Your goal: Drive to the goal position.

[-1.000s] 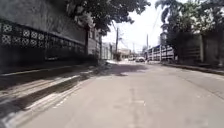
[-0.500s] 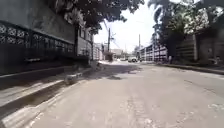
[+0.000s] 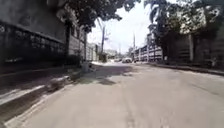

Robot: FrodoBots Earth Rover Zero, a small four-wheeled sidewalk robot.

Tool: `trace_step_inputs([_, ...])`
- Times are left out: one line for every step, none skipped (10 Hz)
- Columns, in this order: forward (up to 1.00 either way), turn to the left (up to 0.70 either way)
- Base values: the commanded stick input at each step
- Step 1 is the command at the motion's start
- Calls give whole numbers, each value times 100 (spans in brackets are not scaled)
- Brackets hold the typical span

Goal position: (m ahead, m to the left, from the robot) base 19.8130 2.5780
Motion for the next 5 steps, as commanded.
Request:
trace_step_inputs([100,1])
trace_step_inputs([100,1])
trace_step_inputs([100,1])
trace_step_inputs([100,1])
trace_step_inputs([100,1])
